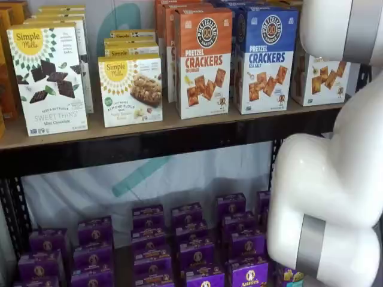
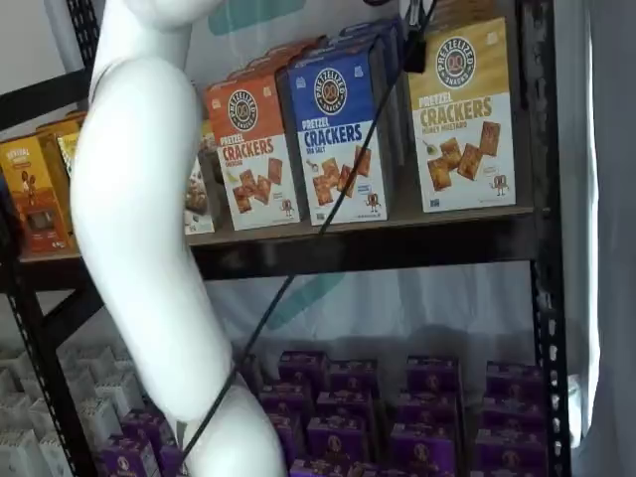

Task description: Retrieve the yellow and white box located on the top shelf, the sixth one from the left

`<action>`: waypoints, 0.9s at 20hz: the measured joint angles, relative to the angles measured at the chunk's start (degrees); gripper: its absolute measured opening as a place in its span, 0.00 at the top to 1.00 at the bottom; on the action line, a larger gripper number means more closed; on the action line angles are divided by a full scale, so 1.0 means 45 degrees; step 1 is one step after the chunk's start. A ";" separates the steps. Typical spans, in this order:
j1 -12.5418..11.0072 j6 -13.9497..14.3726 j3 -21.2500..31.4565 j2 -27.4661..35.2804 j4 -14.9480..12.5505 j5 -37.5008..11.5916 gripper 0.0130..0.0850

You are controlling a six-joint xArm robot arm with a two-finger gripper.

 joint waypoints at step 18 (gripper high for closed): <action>0.0143 -0.0019 -0.1210 0.0770 -0.1217 0.1153 0.00</action>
